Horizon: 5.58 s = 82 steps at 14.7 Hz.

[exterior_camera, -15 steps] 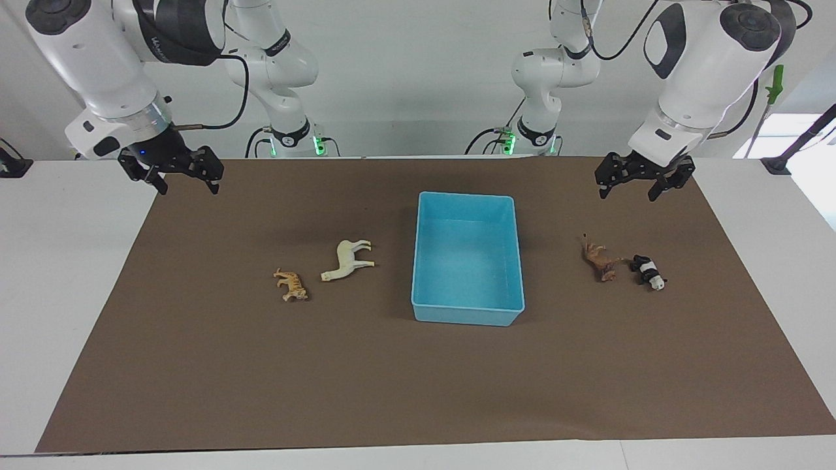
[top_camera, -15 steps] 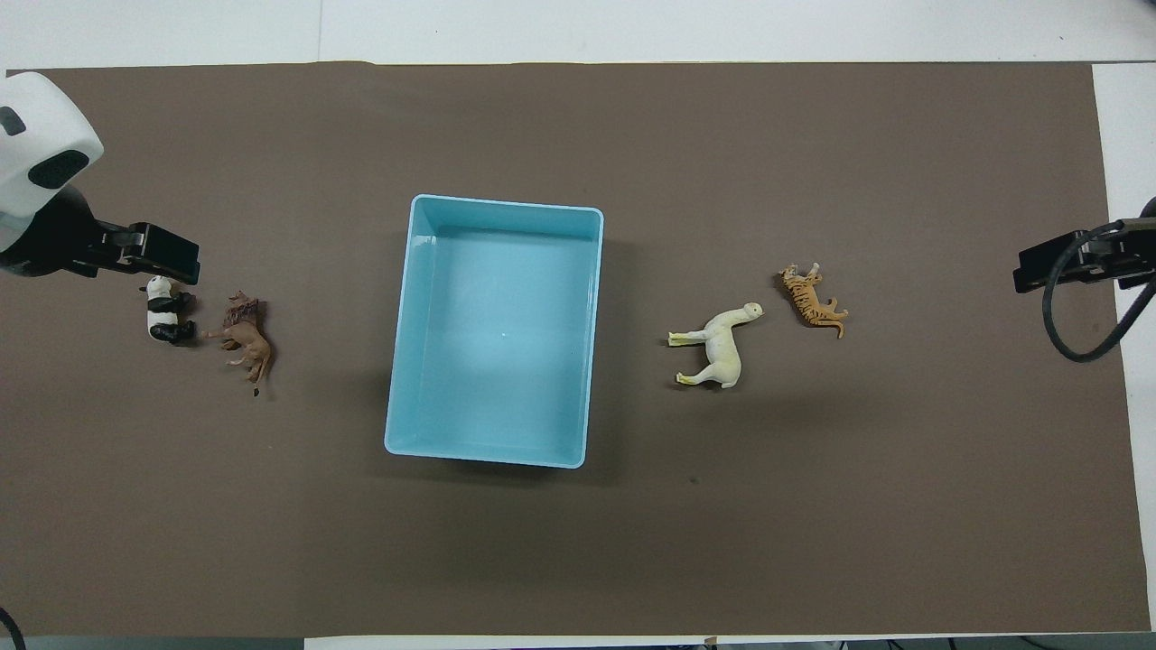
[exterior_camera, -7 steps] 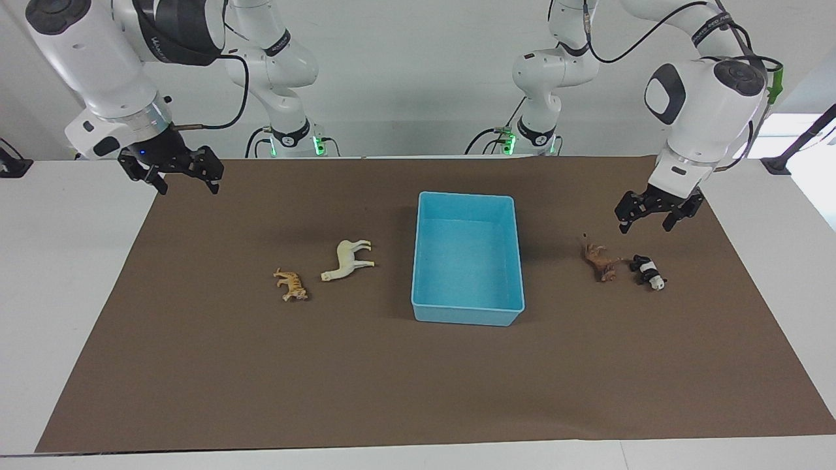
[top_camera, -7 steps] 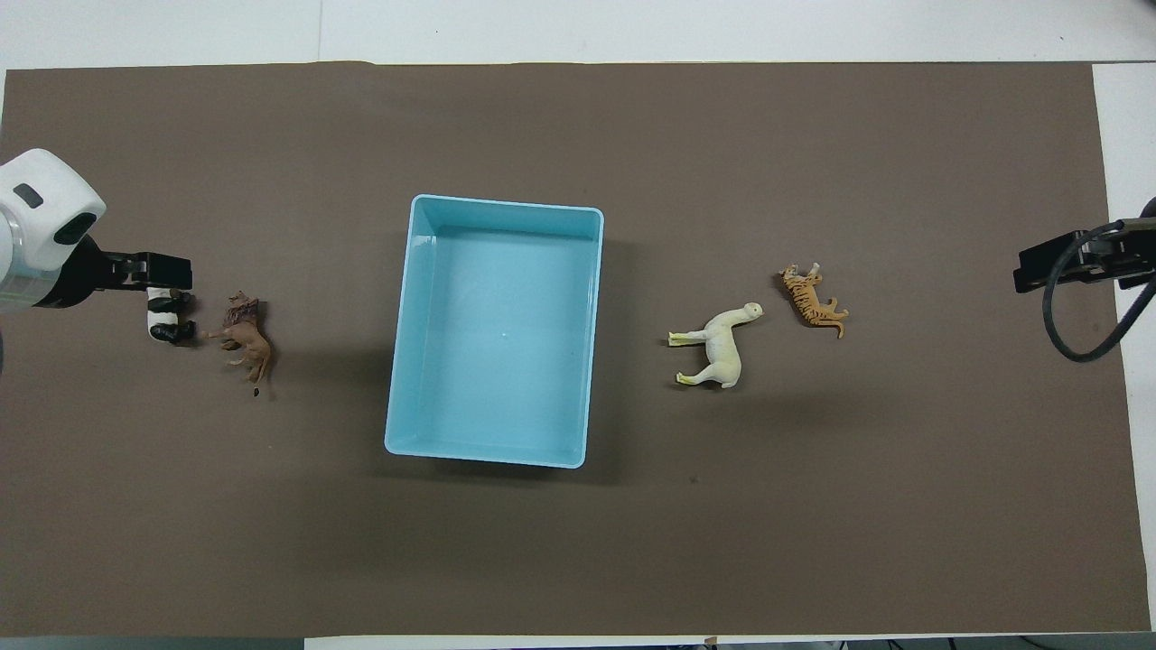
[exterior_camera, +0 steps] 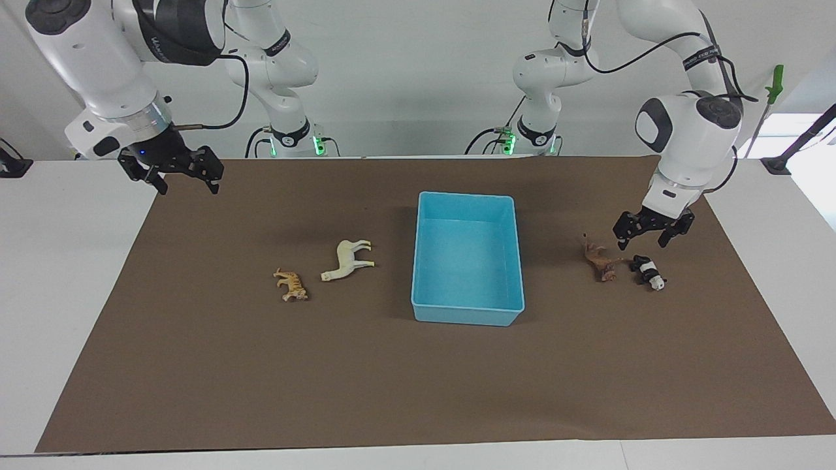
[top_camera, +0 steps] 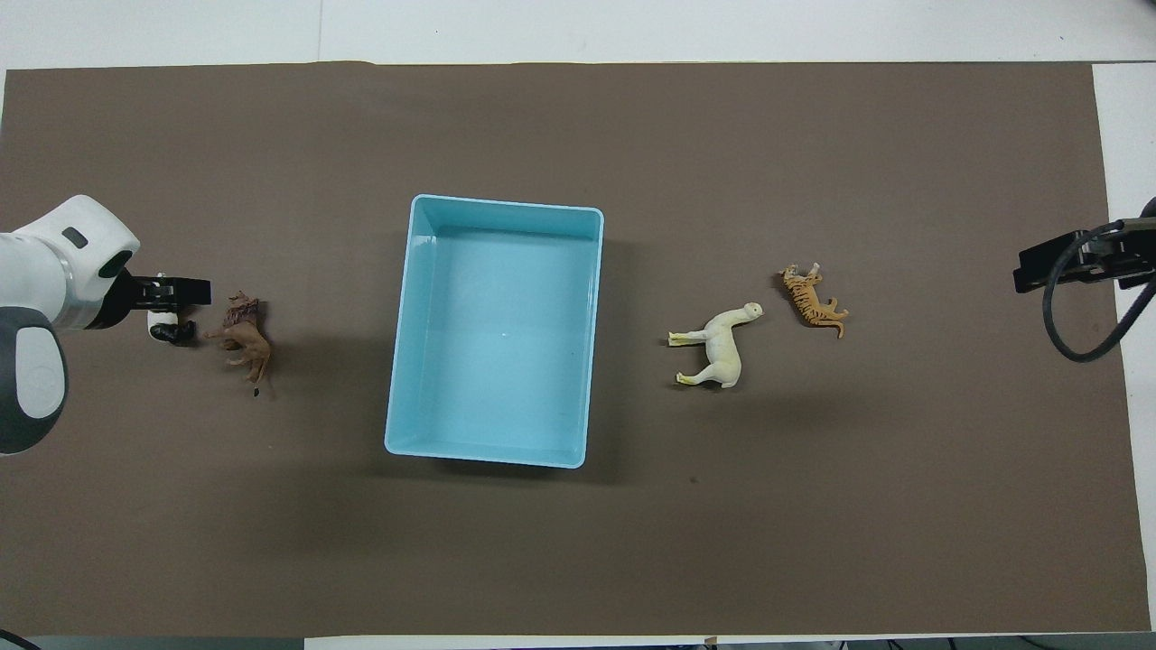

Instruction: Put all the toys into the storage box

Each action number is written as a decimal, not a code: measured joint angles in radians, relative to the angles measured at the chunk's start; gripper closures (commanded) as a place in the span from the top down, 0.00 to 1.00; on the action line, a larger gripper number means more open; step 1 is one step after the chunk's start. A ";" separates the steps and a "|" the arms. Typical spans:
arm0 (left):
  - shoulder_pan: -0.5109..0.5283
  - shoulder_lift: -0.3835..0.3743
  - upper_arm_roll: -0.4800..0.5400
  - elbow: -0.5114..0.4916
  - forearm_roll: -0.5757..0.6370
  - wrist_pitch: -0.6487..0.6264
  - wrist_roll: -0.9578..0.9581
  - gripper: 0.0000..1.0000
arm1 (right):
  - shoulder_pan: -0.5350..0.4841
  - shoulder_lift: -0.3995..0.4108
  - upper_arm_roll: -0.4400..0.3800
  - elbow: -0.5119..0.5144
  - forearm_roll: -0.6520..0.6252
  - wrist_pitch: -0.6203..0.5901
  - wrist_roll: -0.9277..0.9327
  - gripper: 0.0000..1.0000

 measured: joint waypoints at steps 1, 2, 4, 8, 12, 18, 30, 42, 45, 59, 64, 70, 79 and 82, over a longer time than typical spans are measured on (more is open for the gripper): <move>0.000 0.014 0.000 -0.009 0.000 0.009 -0.002 1.00 | 0.000 0.000 0.000 0.000 0.000 0.001 -0.001 1.00; 0.000 0.030 0.000 -0.014 0.000 0.013 -0.003 1.00 | 0.001 0.000 0.001 0.000 0.000 0.011 -0.007 1.00; 0.000 0.054 0.000 -0.030 0.000 0.036 -0.003 1.00 | 0.004 0.001 0.009 -0.003 0.000 0.058 -0.032 1.00; 0.000 0.065 0.000 -0.099 0.000 0.131 -0.009 1.00 | 0.080 0.046 0.017 -0.038 0.001 0.179 -0.099 1.00; 0.000 0.065 0.000 -0.147 0.000 0.177 -0.032 1.00 | 0.147 0.134 0.020 -0.099 0.010 0.319 -0.242 1.00; -0.025 0.069 -0.011 -0.160 0.000 0.217 -0.143 1.00 | 0.209 0.152 0.021 -0.354 0.014 0.690 -0.443 1.00; -0.026 0.070 -0.005 -0.180 0.001 0.223 -0.146 1.00 | 0.205 0.146 0.011 -0.514 0.015 0.809 -0.473 1.00; -0.024 0.069 0.006 -0.229 0.009 0.283 -0.148 0.27 | 0.180 0.169 0.011 -0.620 0.017 0.996 -0.469 0.90; -0.025 0.066 0.006 -0.226 0.012 0.283 -0.148 0.07 | 0.165 0.184 0.011 -0.626 0.018 1.007 -0.469 0.74; -0.171 0.107 -0.014 0.111 0.011 -0.042 -0.435 0.00 | 0.165 0.174 0.011 -0.576 0.018 0.941 -0.385 0.00; -0.389 0.092 -0.044 0.259 0.008 -0.235 -0.801 0.00 | 0.187 0.152 0.016 -0.284 0.028 0.584 -0.205 0.00; -0.564 0.074 -0.049 0.178 0.008 -0.221 -0.983 0.86 | 0.272 0.160 0.019 -0.178 0.173 0.524 0.085 0.00; -0.563 0.004 -0.035 0.141 0.007 -0.211 -0.985 1.00 | 0.343 0.176 0.020 -0.169 0.176 0.537 0.299 0.00; -0.509 -0.032 -0.015 0.158 0.015 -0.261 -0.960 1.00 | 0.470 0.176 0.023 -0.163 0.175 0.600 0.483 0.01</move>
